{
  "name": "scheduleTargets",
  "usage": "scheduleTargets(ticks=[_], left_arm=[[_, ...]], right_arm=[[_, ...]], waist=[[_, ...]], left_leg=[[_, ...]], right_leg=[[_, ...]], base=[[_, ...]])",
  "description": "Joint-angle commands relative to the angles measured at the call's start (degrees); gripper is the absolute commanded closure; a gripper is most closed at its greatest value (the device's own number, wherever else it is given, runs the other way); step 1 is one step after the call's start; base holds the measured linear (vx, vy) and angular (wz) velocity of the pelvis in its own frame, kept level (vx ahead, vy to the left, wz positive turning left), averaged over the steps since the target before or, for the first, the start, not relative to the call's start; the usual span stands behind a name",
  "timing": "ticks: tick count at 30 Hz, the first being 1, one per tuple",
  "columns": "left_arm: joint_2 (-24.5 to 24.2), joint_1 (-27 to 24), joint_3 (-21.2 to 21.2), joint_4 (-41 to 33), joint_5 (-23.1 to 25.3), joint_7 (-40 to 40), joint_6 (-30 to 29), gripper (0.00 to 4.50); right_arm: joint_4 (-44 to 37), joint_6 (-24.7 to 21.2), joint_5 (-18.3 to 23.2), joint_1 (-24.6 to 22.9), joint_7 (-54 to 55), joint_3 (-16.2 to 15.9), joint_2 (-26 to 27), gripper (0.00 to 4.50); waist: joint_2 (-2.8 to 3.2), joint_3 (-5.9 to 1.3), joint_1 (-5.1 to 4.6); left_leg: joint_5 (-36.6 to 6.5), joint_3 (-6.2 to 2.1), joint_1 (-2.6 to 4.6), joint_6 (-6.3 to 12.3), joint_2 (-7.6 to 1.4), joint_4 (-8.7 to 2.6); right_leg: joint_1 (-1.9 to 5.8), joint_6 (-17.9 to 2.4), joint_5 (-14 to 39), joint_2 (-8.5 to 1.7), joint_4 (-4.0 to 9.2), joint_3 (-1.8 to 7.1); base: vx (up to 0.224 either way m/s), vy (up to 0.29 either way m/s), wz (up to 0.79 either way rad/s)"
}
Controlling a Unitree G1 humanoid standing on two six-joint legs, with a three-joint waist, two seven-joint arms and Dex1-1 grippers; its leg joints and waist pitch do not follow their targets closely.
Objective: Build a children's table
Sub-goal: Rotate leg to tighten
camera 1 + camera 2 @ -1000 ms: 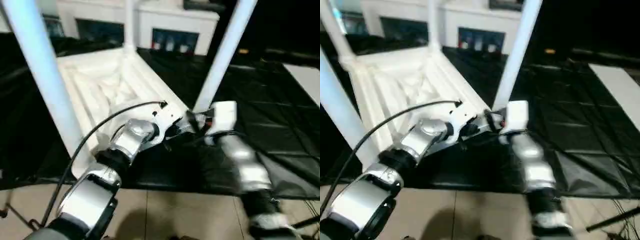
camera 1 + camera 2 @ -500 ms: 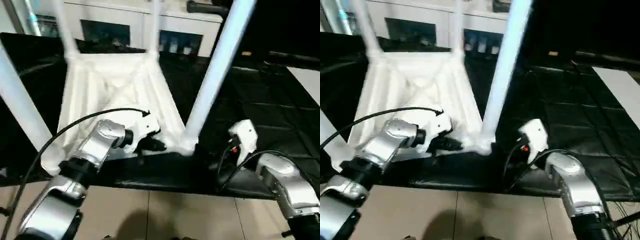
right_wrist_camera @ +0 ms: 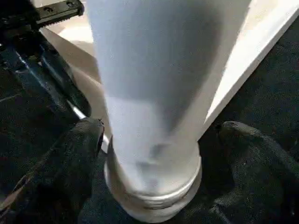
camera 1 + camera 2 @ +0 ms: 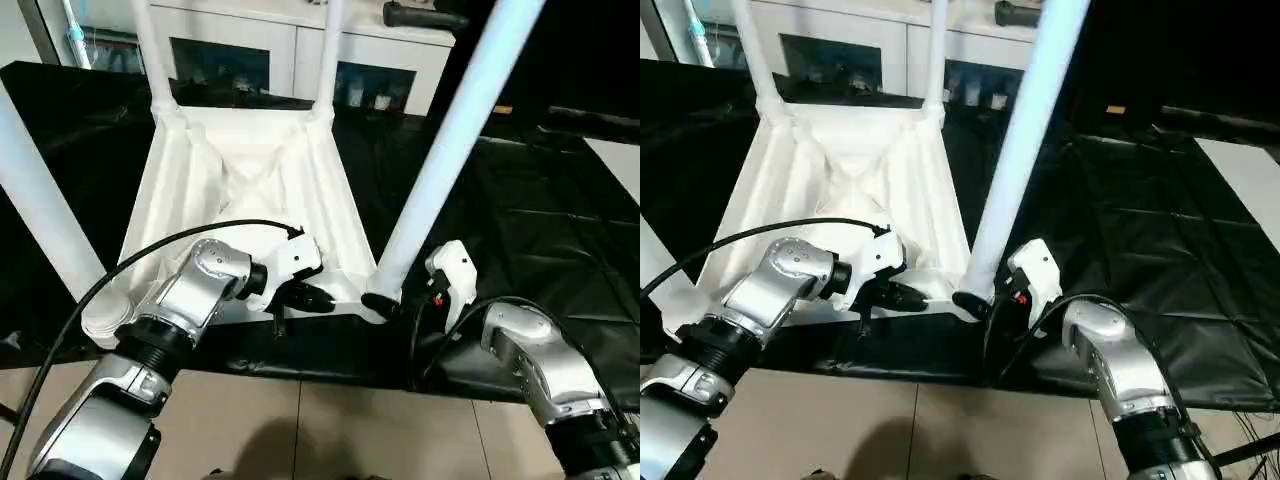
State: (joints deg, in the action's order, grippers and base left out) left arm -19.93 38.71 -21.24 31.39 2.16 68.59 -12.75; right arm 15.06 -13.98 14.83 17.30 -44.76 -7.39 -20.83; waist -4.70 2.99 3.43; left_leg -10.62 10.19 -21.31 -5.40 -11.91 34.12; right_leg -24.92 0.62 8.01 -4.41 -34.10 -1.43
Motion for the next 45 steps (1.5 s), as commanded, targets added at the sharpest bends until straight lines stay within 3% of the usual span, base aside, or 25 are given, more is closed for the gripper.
scheduleTargets(ticks=[1, 2, 3, 5, 16, 29, 33, 35, 36, 37, 38, 39, 41, 43, 45], left_arm=[[0.2, -0.8, -2.1, -0.6, 0.9, 1.2, -0.8, 4.5], [0.2, -0.9, -2.1, -0.8, 1.0, 1.1, -1.0, 4.5], [0.2, -1.0, -2.1, -0.9, 1.0, 1.1, -1.1, 4.5], [0.2, -1.1, -2.1, -1.1, 1.0, 1.1, -1.2, 4.5], [-0.9, -2.2, -2.6, -2.5, 1.1, 1.8, -2.0, 4.5], [-1.3, -3.2, -2.2, -3.4, 1.2, 1.0, -2.7, 4.5], [2.2, -0.5, 0.2, 1.1, 2.4, -7.7, -3.1, 4.5], [5.9, 2.4, 1.8, 5.8, 3.5, -16.0, -3.9, 4.5], [6.2, 2.6, 2.0, 6.2, 3.6, -16.7, -4.1, 4.5], [8.8, 4.6, 3.8, 9.5, 3.2, -21.9, -5.4, 4.5], [10.2, 5.7, 4.8, 11.2, 2.8, -24.6, -6.1, 4.5], [13.0, 8.1, 6.8, 15.2, 1.9, -30.2, -6.3, 4.5], [14.8, 9.8, 7.8, 17.9, 1.6, -33.7, -6.2, 4.5], [16.7, 11.6, 8.9, 20.6, 1.1, -37.6, -5.7, 4.5], [19.3, 14.3, 9.8, 24.7, 1.0, -42.6, -4.0, 4.5]], right_arm=[[0.7, 0.5, -0.9, 0.8, 0.1, 0.3, -0.1, 0.76], [0.7, 0.5, -1.1, 0.8, -0.1, 0.2, -0.1, 0.76], [0.8, 0.6, -1.1, 0.8, -0.5, 0.0, 0.0, 0.89], [1.0, 0.8, -1.2, 0.8, -0.8, -0.1, 0.0, 1.09], [2.1, 1.5, -1.5, 0.8, -2.1, -0.7, -0.1, 2.0], [2.4, 1.4, -1.7, -0.2, -3.0, -1.2, -0.3, 2.07], [9.3, 3.2, -5.0, 3.2, 10.3, 2.0, 4.1, 2.07], [15.1, 2.5, -5.5, 6.1, 23.8, 6.3, 8.7, 2.08], [15.4, 2.4, -5.4, 6.3, 24.5, 6.5, 9.0, 2.09], [17.5, 2.3, -5.2, 7.5, 28.7, 7.7, 11.0, 2.09], [18.5, 2.4, -5.1, 8.0, 30.3, 8.1, 11.9, 2.13], [20.8, 2.8, -3.9, 9.7, 34.6, 9.8, 14.3, 2.21], [22.6, 3.1, -3.1, 11.1, 37.7, 11.1, 16.0, 2.29], [24.3, 3.7, -2.5, 12.9, 39.8, 11.8, 17.5, 2.36], [27.5, 5.2, -2.9, 16.0, 44.1, 12.5, 19.5, 2.43]], waist=[[0.39, -3.95, -0.11], [0.42, -3.9, -0.09], [-0.1, -3.89, -0.13], [0.2, -3.88, -0.04], [0.26, -3.95, -0.13], [0.11, -3.94, -0.17], [-0.09, -3.77, -0.52], [0.06, -3.74, -0.94], [-0.03, -3.67, -1.47], [0.0, -3.72, -1.65], [0.06, -3.78, -1.75], [0.09, -3.78, -1.89], [0.02, -3.97, -2.04], [0.11, -4.01, -1.85], [0.39, -4.25, -1.87]], left_leg=[[-12.2, 0.34, 0.49, 1.79, -0.77, -4.09], [-12.4, 0.35, 0.52, 1.85, -0.77, -4.11], [-12.3, 0.4, 0.45, 1.97, -0.78, -4.08], [-12.3, 0.34, 0.45, 1.88, -0.81, -4.11], [-11.8, 0.33, 0.44, 2.04, -0.77, -4.05], [-12.4, 0.32, 0.54, 1.8, -0.78, -4.08], [-14.3, 0.34, 0.49, 0.86, -0.68, -4.17], [-16.5, -0.05, 0.52, -0.94, -0.47, -4.39], [-18.5, -0.16, 0.54, -2.01, -0.22, -4.3], [-19.4, -0.4, 0.51, -2.3, -0.14, -4.25], [-20.3, -0.46, 0.75, -1.99, -0.15, -4.13], [-20.8, -0.53, 0.67, -1.61, -0.09, -4.07], [-20.9, -0.4, 0.74, -1.43, 0.12, -3.85], [-19.5, -0.42, 0.28, -0.59, 0.06, -4.04], [-18.6, -0.25, 0.57, -0.61, 0.01, -3.91]], right_leg=[[3.32, -12.1, 12.8, -2.24, 3.24, 1.19], [3.3, -12.1, 13.1, -2.21, 3.29, 1.19], [3.35, -12.0, 13.4, -2.24, 3.32, 1.18], [3.35, -11.8, 13.9, -2.31, 3.28, 1.2], [3.42, -12.0, 12.9, -2.22, 3.17, 1.17], [3.36, -11.8, 14.0, -2.21, 3.26, 1.18], [2.99, -11.0, 17.6, -2.22, 3.74, 1.11], [2.86, -9.2, 22.8, -2.22, 4.11, 0.9], [2.52, -7.8, 26.6, -2.21, 4.47, 0.77], [2.75, -6.5, 28.8, -2.21, 4.74, 0.54], [2.47, -5.7, 29.9, -2.32, 5.12, 0.46], [2.44, -5.5, 29.9, -2.25, 5.28, 0.29], [2.25, -5.4, 29.8, -2.2, 5.4, 0.15], [2.68, -5.9, 26.5, -2.22, 5.27, 0.02], [2.42, -6.9, 23.3, -2.15, 5.05, 0.1]], base=[[0.0, 0.0, 0.0], [0.0, 0.0, 0.0], [0.0, 0.0, 0.0], [0.0, 0.0, 0.0], [0.0, 0.0, 0.0], [0.0, 0.0, 0.0], [0.0, 0.0, 0.0], [-0.03, -0.001, -0.02], [-0.062, 0.003, -0.05], [-0.062, 0.003, -0.05], [0.0, 0.0, 0.0], [0.0, 0.0, 0.0], [0.0, 0.0, 0.0], [0.0, 0.0, 0.0], [0.0, 0.0, 0.0]])
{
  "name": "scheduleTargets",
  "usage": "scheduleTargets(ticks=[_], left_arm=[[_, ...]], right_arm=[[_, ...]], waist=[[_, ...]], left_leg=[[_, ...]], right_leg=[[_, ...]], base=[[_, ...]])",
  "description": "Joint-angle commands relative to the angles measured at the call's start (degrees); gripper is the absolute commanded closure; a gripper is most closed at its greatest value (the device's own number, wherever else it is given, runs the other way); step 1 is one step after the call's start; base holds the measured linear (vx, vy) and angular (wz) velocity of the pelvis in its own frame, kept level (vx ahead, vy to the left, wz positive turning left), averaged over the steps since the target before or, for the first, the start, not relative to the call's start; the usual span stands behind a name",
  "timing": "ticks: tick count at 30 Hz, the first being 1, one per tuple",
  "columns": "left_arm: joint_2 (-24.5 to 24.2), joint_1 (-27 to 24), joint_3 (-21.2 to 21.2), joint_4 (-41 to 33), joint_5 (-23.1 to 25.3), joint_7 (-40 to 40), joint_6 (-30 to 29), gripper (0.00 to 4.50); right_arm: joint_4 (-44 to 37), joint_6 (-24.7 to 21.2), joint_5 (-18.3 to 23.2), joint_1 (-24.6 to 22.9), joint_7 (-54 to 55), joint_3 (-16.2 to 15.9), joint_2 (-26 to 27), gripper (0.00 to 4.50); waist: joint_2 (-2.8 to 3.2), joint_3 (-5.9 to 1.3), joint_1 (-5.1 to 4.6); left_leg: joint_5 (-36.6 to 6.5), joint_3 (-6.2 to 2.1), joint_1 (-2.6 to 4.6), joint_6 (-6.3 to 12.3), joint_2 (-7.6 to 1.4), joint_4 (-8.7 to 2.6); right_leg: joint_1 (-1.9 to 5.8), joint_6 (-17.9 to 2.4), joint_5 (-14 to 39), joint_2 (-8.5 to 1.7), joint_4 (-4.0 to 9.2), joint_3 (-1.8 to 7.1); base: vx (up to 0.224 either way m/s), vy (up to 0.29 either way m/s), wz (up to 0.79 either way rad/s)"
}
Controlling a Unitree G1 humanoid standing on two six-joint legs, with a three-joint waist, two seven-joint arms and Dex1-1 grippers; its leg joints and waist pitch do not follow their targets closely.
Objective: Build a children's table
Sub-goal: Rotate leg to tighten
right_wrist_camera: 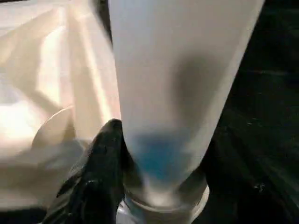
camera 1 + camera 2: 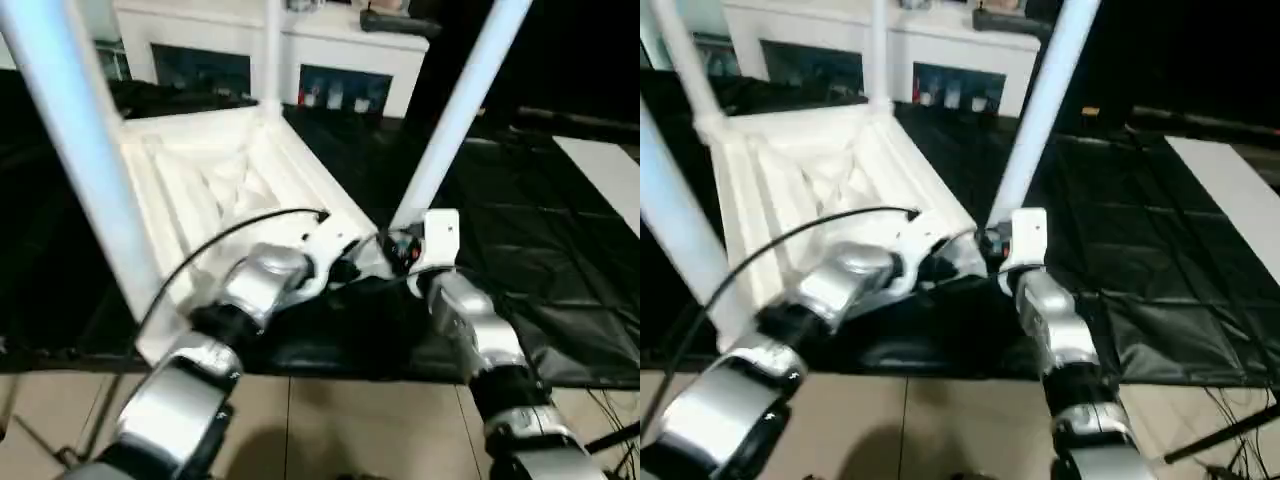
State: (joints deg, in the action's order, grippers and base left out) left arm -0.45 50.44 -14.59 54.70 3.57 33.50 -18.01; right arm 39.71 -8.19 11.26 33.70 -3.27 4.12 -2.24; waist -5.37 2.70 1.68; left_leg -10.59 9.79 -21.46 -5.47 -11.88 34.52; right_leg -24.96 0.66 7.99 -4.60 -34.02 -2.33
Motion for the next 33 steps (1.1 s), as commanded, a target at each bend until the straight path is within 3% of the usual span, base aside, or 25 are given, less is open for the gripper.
scheduleTargets(ticks=[1, 3, 4, 5, 9, 10, 12, 13, 16, 18, 19, 20, 22, 23, 24, 27, 28, 31, 33], left_arm=[[1.0, 3.9, 3.8, 3.3, -0.3, -10.1, 2.5, 4.5], [2.3, 5.5, 4.4, 5.7, 0.1, -12.5, 4.3, 4.5], [2.7, 6.1, 4.1, 6.5, 0.5, -12.3, 5.2, 4.5], [2.8, 6.2, 4.0, 6.5, 0.6, -12.1, 5.3, 4.5], [2.7, 6.1, 4.3, 6.4, -0.5, -9.0, 6.1, 4.5], [2.2, 5.7, 3.6, 5.9, -0.1, -7.6, 7.0, 4.5], [0.7, 4.5, 1.6, 6.1, 1.3, -3.9, 10.2, 4.5], [0.1, 3.9, 1.1, 6.4, 1.7, -2.2, 11.1, 4.5], [-0.9, 2.5, 0.2, 6.2, 1.8, 1.5, 12.4, 4.5], [-1.9, 1.3, -0.9, 5.8, 1.9, 5.0, 12.5, 4.5], [-3.3, -0.5, -2.3, 5.2, 2.2, 9.5, 12.6, 4.5], [-3.3, -0.5, -2.3, 5.2, 2.2, 9.5, 12.6, 4.5], [-6.0, -3.2, -4.2, 3.6, 2.6, 17.7, 14.0, 4.5], [-7.6, -4.5, -5.2, 1.8, 2.4, 22.4, 14.5, 4.5], [-8.5, -5.2, -5.7, 0.5, 2.2, 25.0, 15.4, 4.5], [-10.2, -6.4, -6.4, -2.3, 0.9, 30.4, 15.2, 4.5], [-11.3, -6.8, -6.9, -3.5, 0.7, 33.2, 14.7, 4.5], [-13.8, -7.2, -8.8, -4.7, 2.4, 35.9, 15.5, 4.5], [-14.5, -7.6, -9.1, -6.1, 2.4, 37.2, 14.9, 4.5]], right_arm=[[4.5, 0.2, 0.5, 1.1, 5.0, 1.6, 1.9, 2.45], [6.9, 1.1, -0.2, 3.1, 6.9, 1.7, 3.2, 2.48], [7.4, 1.4, -0.5, 3.9, 4.7, 0.8, 3.7, 2.49], [7.3, 1.5, -0.5, 4.0, 4.1, 0.5, 3.8, 2.5], [4.5, 3.8, 0.6, 2.7, -1.7, 0.6, 3.8, 2.5], [2.9, 4.1, 1.4, 1.8, -2.8, 1.2, 3.2, 1.95], [-1.1, 4.6, 1.6, -0.7, -4.9, 1.0, 0.9, 1.8], [-3.6, 4.0, 1.9, -2.2, -6.5, 0.7, -0.3, 1.73], [-9.7, 1.1, 3.3, -5.5, -12.2, -0.8, -3.3, 1.41], [-14.3, -1.0, 4.2, -8.3, -17.6, -2.0, -6.1, 1.3], [-20.6, -3.6, 5.4, -12.4, -24.9, -4.0, -11.0, 1.18], [-20.6, -3.6, 5.4, -12.4, -24.9, -4.0, -11.0, 1.18], [-28.5, -6.6, 6.8, -18.5, -35.2, -6.3, -19.0, 0.92], [-30.1, -7.3, 7.5, -20.1, -38.1, -6.2, -21.5, 0.88], [-30.3, -7.6, 7.9, -20.4, -38.8, -6.0, -22.2, 0.76], [-30.2, -7.7, 8.2, -20.2, -40.0, -6.1, -22.8, 0.47], [-30.4, -7.9, 7.8, -20.2, -41.2, -6.7, -23.2, 0.44], [-30.7, -7.2, 4.9, -20.3, -43.0, -10.6, -24.3, 0.44], [-30.3, -7.0, 4.3, -19.8, -43.0, -11.6, -23.8, 0.44]], waist=[[0.91, -4.1, -0.05], [1.02, -4.23, 0.07], [1.57, -4.38, 0.0], [1.32, -4.37, -0.02], [1.46, -4.54, 0.5], [1.83, -4.55, 0.49], [1.91, -4.45, 0.65], [1.7, -4.39, 0.38], [1.45, -4.07, 0.37], [1.56, -3.8, 0.69], [1.25, -3.47, 1.46], [1.43, -3.35, 1.58], [1.08, -3.15, 2.12], [1.13, -2.91, 2.26], [1.23, -2.62, 2.07], [1.43, -2.58, 1.4], [1.51, -2.62, 1.32], [1.94, -2.55, 1.53], [2.13, -2.5, 1.33]], left_leg=[[-17.4, 0.11, 0.55, -0.48, -0.02, -4.31], [-15.1, 0.23, 0.28, -0.01, -0.05, -4.26], [-13.3, 0.34, 0.3, 0.65, -0.01, -4.14], [-12.8, 0.41, 0.15, 1.05, 0.05, -4.09], [-8.4, 0.52, 0.1, 3.6, -0.12, -3.85], [-7.5, 0.45, 0.18, 4.24, -0.12, -3.88], [-7.7, 0.58, 0.37, 5.68, -0.24, -3.89], [-8.1, 0.41, 0.04, 5.84, -0.25, -4.02], [-10.9, 0.56, 0.42, 5.87, -0.31, -4.05], [-12.6, 0.59, 0.59, 5.25, -0.41, -4.18], [-12.7, 0.54, 0.55, 5.6, -0.67, -4.29], [-12.8, 0.62, 0.7, 5.61, -0.81, -4.3], [-14.6, 0.53, 0.7, 5.17, -0.64, -4.47], [-15.6, 0.58, 0.82, 5.16, -0.82, -4.64], [-17.9, 0.41, 0.62, 4.56, -0.79, -4.95], [-21.7, -0.14, 1.17, 2.31, -0.65, -4.91], [-22.6, -0.16, 1.63, 1.98, -0.67, -4.84], [-23.9, -0.32, 1.95, 1.62, -0.81, -5.09], [-24.8, -0.59, 1.59, 1.0, -1.0, -5.62]], right_leg=[[2.82, -7.7, 20.8, -1.94, 4.55, 1.02], [3.13, -8.8, 16.8, -2.04, 4.15, 1.12], [3.27, -10.2, 12.1, -1.86, 3.75, 1.15], [3.52, -10.5, 11.2, -1.87, 3.63, 1.1], [4.04, -13.3, 3.9, -2.1, 2.75, 1.21], [4.17, -14.2, 2.3, -2.02, 2.48, 1.17], [4.29, -15.2, 1.0, -1.99, 2.77, 1.16], [4.66, -14.9, 1.9, -2.09, 2.69, 1.16], [4.38, -14.7, 7.3, -2.17, 3.44, 1.22], [4.26, -14.0, 11.7, -2.25, 3.82, 1.27], [4.53, -12.8, 13.2, -2.31, 4.05, 1.35], [4.07, -12.7, 13.6, -2.41, 4.09, 1.51], [4.29, -11.0, 18.4, -2.33, 4.65, 1.35], [3.82, -10.4, 20.6, -2.48, 4.81, 1.57], [3.73, -9.4, 25.7, -2.53, 5.29, 1.34], [3.0, -6.5, 35.7, -2.98, 6.31, 0.96], [2.56, -6.1, 36.5, -2.87, 6.59, 0.85], [2.32, -6.0, 36.4, -2.8, 6.81, 0.7], [2.66, -6.5, 34.5, -2.77, 6.57, 0.61]], base=[[0.0, 0.0, 0.0], [0.0, 0.0, 0.0], [0.0, 0.0, 0.0], [0.0, 0.0, 0.0], [0.0, 0.0, 0.0], [0.0, 0.0, 0.0], [0.0, 0.0, 0.0], [0.0, 0.0, 0.0], [0.0, 0.0, 0.0], [0.0, 0.0, 0.0], [0.0, 0.0, 0.0], [0.0, 0.0, 0.0], [0.0, 0.0, 0.0], [0.0, 0.0, 0.0], [0.0, 0.0, 0.0], [0.0, 0.0, 0.0], [0.0, 0.0, 0.0], [0.0, 0.0, 0.0], [0.0, 0.0, 0.0]])
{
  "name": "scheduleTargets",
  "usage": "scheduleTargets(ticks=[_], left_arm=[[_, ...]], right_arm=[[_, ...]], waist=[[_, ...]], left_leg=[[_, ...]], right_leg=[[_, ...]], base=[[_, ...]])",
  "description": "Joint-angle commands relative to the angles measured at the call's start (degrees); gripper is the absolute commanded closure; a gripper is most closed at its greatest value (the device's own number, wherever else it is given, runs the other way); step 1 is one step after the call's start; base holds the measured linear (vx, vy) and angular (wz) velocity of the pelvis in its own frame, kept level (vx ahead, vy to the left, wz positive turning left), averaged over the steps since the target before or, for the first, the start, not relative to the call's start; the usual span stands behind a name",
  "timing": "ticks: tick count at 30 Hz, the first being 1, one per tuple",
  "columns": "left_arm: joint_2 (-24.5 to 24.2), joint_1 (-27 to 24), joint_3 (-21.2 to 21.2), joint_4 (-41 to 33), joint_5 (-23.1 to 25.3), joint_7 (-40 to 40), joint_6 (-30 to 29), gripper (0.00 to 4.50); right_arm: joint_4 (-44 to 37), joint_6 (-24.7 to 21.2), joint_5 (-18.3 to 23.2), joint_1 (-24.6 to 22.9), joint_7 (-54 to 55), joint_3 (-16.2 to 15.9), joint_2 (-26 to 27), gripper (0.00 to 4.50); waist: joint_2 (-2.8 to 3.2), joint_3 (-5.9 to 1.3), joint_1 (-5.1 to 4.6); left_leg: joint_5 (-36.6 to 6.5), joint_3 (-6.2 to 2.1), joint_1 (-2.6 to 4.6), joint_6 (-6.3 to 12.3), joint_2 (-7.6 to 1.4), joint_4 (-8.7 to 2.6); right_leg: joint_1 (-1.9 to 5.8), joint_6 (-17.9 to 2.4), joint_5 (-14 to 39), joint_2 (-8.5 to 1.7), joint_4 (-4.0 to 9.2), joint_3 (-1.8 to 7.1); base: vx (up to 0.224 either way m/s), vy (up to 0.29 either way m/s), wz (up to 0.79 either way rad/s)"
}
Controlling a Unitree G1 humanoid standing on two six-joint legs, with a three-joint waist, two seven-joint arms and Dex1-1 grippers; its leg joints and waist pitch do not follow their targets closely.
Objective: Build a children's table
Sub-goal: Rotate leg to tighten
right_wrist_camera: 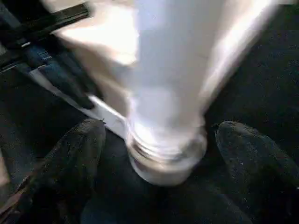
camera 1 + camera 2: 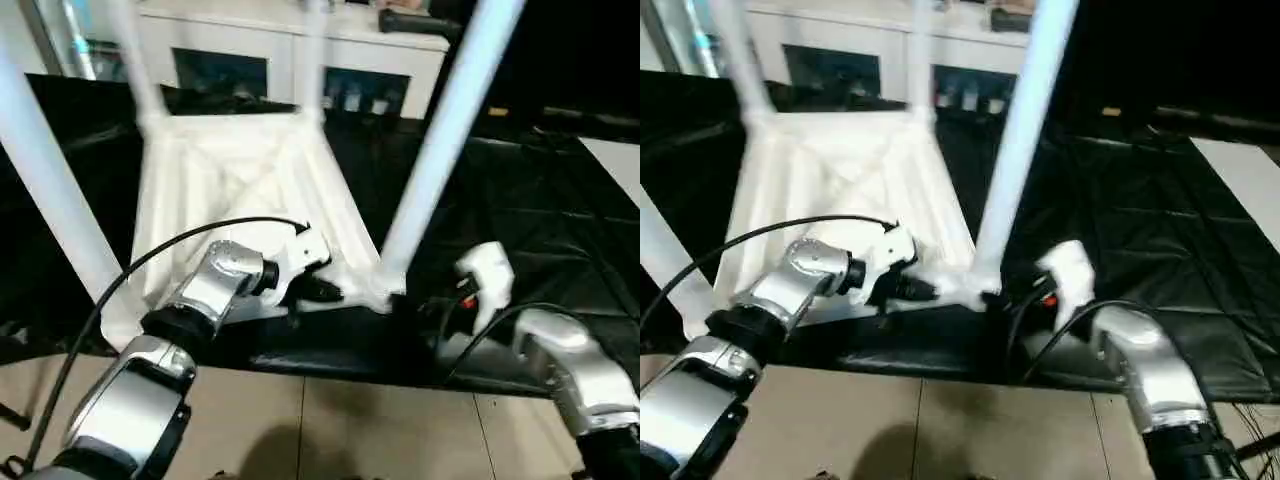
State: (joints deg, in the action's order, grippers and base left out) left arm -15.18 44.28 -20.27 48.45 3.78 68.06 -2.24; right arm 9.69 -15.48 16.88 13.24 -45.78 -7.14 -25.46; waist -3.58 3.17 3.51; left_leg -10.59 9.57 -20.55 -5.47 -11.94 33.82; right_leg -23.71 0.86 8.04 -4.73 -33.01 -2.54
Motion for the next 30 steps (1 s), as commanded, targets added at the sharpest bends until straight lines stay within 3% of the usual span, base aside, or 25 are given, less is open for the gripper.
scheduleTargets(ticks=[1, 3, 5, 8, 13, 22, 30], left_arm=[[-0.1, -1.9, -3.5, -1.0, 2.1, 3.7, -1.5, 4.5], [-0.4, -2.4, -3.2, -2.5, 1.9, 4.1, -2.1, 4.5], [-0.5, -2.6, -3.0, -3.1, 2.0, 4.0, -2.3, 4.5], [-0.6, -2.7, -2.8, -3.5, 2.0, 3.3, -2.5, 4.5], [-1.0, -3.2, -2.7, -5.1, 1.7, 3.3, -3.4, 4.5], [-1.1, -3.4, -2.5, -5.8, 1.9, 3.3, -4.0, 4.5], [-1.6, -3.9, -2.3, -7.2, 1.8, 3.2, -4.8, 4.5]], right_arm=[[0.0, 0.3, -1.5, 0.9, -0.7, -0.6, -0.2, 0.44], [1.7, 1.4, -3.0, 2.2, -0.5, -1.4, 0.7, 0.44], [3.1, 2.0, -4.0, 3.3, -0.4, -1.8, 1.3, 0.44], [4.6, 2.5, -4.3, 4.6, -0.1, -1.8, 1.7, 0.44], [4.6, 2.8, -3.7, 4.9, -1.3, -1.8, 1.3, 0.82], [5.1, 3.3, -4.4, 4.2, -3.8, -2.6, 0.9, 1.61], [5.4, 3.1, -5.3, 3.8, -5.5, -3.5, 0.4, 2.2]], waist=[[0.3, -2.96, -0.57], [-0.12, -3.08, -0.58], [0.07, -3.29, -0.73], [0.0, -3.57, -0.4], [-0.02, -3.77, -0.04], [0.19, -3.65, -0.18], [-0.19, -3.72, -0.11]], left_leg=[[-25.1, -0.39, 0.62, 0.92, -0.88, -4.93], [-25.5, -0.33, 0.68, 0.87, -0.83, -4.86], [-24.3, -0.37, 0.38, 0.92, -0.84, -4.89], [-21.1, 0.11, 0.4, 1.27, -1.02, -4.76], [-16.5, 0.47, -0.12, 2.04, -1.09, -4.71], [-17.5, 0.41, -0.09, 1.69, -1.05, -4.77], [-16.5, 0.45, -0.1, 2.05, -1.09, -4.68]], right_leg=[[1.43, -6.6, 34.4, -2.55, 5.56, 0.73], [1.38, -6.7, 34.1, -2.74, 5.42, 0.68], [1.56, -7.0, 33.4, -3.0, 5.15, 0.7], [1.46, -9.2, 26.6, -2.93, 4.49, 1.22], [2.3, -11.6, 18.7, -2.81, 3.36, 1.32], [2.36, -11.0, 20.8, -2.84, 3.59, 1.29], [2.35, -10.8, 20.6, -2.86, 3.49, 1.31]], base=[[0.0, 0.0, 0.0], [0.0, 0.0, 0.0], [0.0, 0.0, 0.0], [0.0, 0.0, 0.0], [0.0, 0.0, 0.0], [0.0, 0.0, 0.0], [0.0, 0.0, 0.0]])
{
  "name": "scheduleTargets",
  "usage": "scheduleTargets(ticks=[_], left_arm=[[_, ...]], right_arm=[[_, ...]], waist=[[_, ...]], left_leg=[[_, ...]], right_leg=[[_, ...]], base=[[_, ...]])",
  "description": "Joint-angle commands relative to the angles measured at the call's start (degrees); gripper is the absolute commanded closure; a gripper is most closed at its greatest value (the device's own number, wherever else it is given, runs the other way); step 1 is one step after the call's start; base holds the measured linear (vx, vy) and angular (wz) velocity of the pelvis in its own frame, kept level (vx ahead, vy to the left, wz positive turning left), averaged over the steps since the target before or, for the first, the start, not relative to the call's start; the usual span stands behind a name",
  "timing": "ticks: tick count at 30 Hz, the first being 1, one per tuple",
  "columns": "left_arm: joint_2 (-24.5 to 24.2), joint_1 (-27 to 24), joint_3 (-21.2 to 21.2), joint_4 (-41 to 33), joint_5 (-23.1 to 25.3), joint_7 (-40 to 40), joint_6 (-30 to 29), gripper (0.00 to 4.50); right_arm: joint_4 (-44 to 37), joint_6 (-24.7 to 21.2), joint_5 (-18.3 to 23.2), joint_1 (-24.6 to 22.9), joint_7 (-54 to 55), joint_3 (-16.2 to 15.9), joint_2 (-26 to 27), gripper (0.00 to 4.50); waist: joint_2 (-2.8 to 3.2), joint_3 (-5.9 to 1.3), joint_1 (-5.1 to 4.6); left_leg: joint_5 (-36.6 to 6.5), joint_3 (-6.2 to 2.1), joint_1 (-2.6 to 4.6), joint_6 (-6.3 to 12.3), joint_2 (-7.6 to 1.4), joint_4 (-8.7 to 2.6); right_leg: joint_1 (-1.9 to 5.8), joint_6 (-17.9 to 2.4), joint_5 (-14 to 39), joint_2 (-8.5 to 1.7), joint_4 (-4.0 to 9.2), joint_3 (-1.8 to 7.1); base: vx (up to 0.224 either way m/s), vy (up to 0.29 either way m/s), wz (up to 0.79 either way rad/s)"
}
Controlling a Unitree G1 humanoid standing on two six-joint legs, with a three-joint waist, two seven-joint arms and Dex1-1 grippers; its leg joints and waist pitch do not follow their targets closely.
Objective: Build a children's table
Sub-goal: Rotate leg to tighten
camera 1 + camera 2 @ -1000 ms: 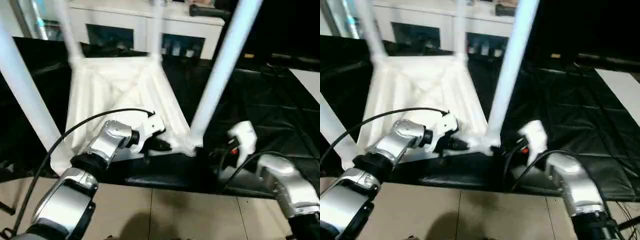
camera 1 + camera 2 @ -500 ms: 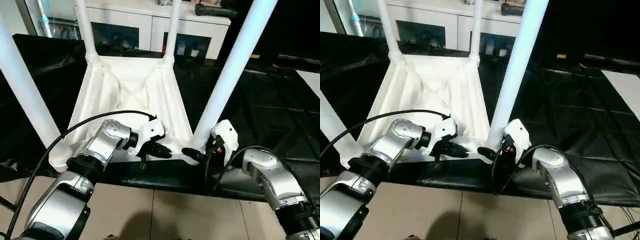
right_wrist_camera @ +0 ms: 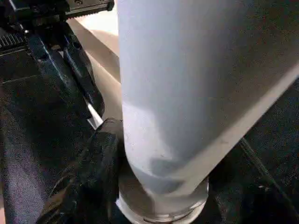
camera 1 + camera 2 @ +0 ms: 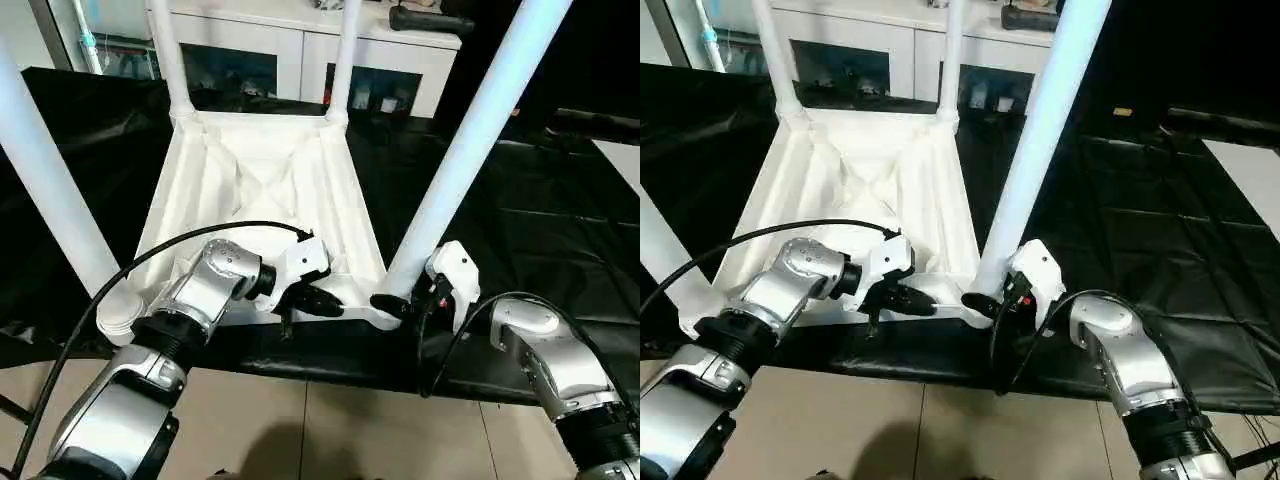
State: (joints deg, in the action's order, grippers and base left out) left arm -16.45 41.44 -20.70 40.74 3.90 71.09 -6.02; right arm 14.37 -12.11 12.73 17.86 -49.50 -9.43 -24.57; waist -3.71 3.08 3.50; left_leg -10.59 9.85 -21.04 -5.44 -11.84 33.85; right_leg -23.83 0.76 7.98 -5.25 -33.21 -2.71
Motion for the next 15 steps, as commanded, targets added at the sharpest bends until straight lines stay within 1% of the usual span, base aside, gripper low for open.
scheduleTargets(ticks=[1, 3, 4, 5, 6, 8, 10, 12, 13, 14, 15], left_arm=[[-0.4, -1.1, -1.8, 0.5, 1.6, 0.1, -1.1, 4.5], [-0.4, -1.2, -1.8, 0.4, 1.6, 0.0, -1.1, 4.5], [-0.4, -1.2, -1.5, 0.4, 1.5, -0.3, -1.2, 4.5], [-0.3, -1.2, -1.3, 0.5, 1.4, -0.6, -1.3, 4.5], [-0.2, -1.1, -1.1, 0.6, 1.3, -0.9, -1.4, 4.5], [0.1, -1.0, -0.6, 0.9, 1.2, -1.8, -1.5, 4.5], [0.4, -0.9, -0.3, 1.2, 1.1, -2.6, -1.5, 4.5], [0.6, -0.7, -0.1, 1.4, 1.0, -3.2, -1.5, 4.5], [1.3, -0.4, 0.6, 1.9, 0.9, -4.8, -2.0, 4.5], [2.1, 0.1, 1.4, 2.6, 0.7, -6.9, -2.6, 4.5], [4.1, 1.5, 3.2, 4.4, 0.6, -12.3, -3.9, 4.5]], right_arm=[[0.9, -0.3, -1.2, -0.8, -1.6, -1.2, -0.3, 2.23], [1.1, -0.3, -1.2, -0.7, -1.4, -1.2, -0.2, 2.28], [2.3, 0.0, -1.7, -0.4, -0.4, -1.1, 0.4, 2.36], [2.8, 0.0, -1.7, -0.3, 0.0, -1.0, 0.7, 2.36], [3.4, -0.1, -1.5, -0.2, 0.4, -0.9, 1.2, 2.38], [3.9, -0.4, -1.1, -0.3, 0.8, -0.5, 1.9, 2.4], [4.1, -0.6, -0.8, -0.4, 1.2, -0.3, 2.4, 2.41], [4.2, -0.7, -0.6, -0.5, 1.4, 0.0, 2.7, 2.43], [4.7, -0.6, -0.5, -0.4, 2.4, 0.3, 3.4, 2.44], [5.6, -0.4, -0.8, 0.1, 4.8, 1.0, 4.7, 2.44], [7.8, -0.1, -1.7, 1.4, 10.9, 2.6, 7.5, 2.45]], waist=[[-0.11, -3.62, -0.12], [-0.11, -3.62, -0.16], [-0.23, -3.68, -0.22], [-0.14, -3.6, -0.23], [-0.22, -3.59, -0.32], [-0.34, -3.52, -0.47], [-0.62, -3.54, -0.53], [-0.57, -3.49, -0.56], [-0.9, -3.49, -0.65], [-0.81, -3.41, -0.67], [-0.72, -3.4, -0.91]], left_leg=[[-16.2, 0.19, 0.29, 2.11, -1.15, -4.68], [-16.3, 0.18, 0.32, 2.09, -1.17, -4.71], [-16.3, 0.19, 0.32, 2.05, -1.17, -4.67], [-16.7, 0.19, 0.34, 2.0, -1.15, -4.73], [-17.1, 0.18, 0.36, 1.9, -1.17, -4.76], [-19.1, 0.06, 0.47, 1.35, -1.16, -4.86], [-20.1, 0.0, 0.57, 1.07, -1.16, -4.86], [-21.0, -0.1, 0.57, 0.95, -1.09, -4.87], [-21.2, -0.09, 0.54, 0.89, -1.07, -4.85], [-21.5, -0.15, 0.53, 0.8, -1.06, -4.87], [-22.0, -0.13, 0.6, 0.34, -0.89, -4.74]], right_leg=[[2.52, -10.7, 20.5, -2.34, 3.65, 1.48], [2.51, -10.7, 20.6, -2.33, 3.66, 1.46], [2.46, -10.8, 20.4, -2.37, 3.6, 1.46], [2.39, -10.7, 20.9, -2.33, 3.75, 1.46], [2.38, -10.5, 21.3, -2.3, 3.79, 1.43], [2.18, -9.7, 24.2, -2.35, 4.14, 1.34], [2.05, -9.0, 25.7, -2.31, 4.32, 1.29], [1.95, -8.3, 27.7, -2.39, 4.59, 1.21], [1.91, -7.8, 28.7, -2.36, 4.72, 1.18], [1.77, -7.4, 30.0, -2.46, 4.88, 1.17], [1.41, -7.1, 31.5, -2.41, 5.02, 1.06]], base=[[0.0, 0.0, 0.0], [0.0, 0.0, 0.0], [0.0, 0.0, 0.0], [0.0, 0.0, 0.0], [0.0, 0.0, 0.0], [0.0, 0.0, 0.0], [0.0, 0.0, 0.0], [0.0, 0.0, 0.0], [0.0, 0.0, 0.0], [0.0, 0.0, 0.0], [0.0, 0.0, 0.0]])
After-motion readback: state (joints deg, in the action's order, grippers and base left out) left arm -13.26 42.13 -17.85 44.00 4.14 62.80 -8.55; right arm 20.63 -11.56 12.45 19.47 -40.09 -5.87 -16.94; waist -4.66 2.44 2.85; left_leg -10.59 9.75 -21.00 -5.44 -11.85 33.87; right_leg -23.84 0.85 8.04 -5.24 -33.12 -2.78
